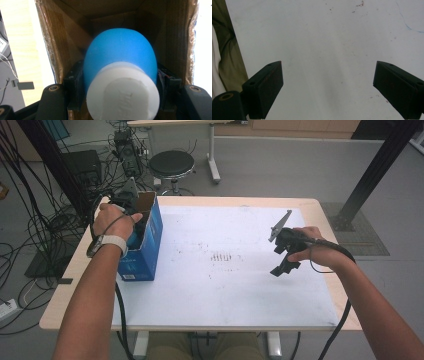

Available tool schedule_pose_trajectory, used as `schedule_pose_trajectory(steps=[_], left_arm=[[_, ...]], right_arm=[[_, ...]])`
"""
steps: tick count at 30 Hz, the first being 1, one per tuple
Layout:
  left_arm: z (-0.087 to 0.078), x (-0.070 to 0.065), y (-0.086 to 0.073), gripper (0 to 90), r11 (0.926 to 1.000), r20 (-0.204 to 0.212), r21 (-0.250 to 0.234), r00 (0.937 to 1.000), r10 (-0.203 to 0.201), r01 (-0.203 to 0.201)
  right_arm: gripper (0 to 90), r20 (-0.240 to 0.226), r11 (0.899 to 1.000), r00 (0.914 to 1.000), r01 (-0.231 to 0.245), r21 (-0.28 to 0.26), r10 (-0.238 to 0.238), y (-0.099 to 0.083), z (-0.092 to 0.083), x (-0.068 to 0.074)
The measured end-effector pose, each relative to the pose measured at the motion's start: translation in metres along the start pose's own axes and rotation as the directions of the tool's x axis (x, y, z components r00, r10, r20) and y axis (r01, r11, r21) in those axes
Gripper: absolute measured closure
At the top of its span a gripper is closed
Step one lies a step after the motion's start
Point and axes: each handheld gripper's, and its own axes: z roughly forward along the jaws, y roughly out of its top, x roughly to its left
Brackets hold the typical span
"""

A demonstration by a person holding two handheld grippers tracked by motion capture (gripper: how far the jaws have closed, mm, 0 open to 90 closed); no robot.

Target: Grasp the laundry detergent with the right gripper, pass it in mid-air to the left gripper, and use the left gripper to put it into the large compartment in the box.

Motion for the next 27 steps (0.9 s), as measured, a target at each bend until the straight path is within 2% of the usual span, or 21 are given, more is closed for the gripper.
schedule_pose_trajectory(steps=[27], left_arm=[[0.0003, 0.0006, 0.0007, 37.3, 1.0000, 0.005, -0.004, 1.0000, -0.001, 0.001]], right_arm=[[9.3, -0.004, 1.000, 1.0000, -0.004, -0.005, 0.004, -0.0002, 0.0015, -0.0006]])
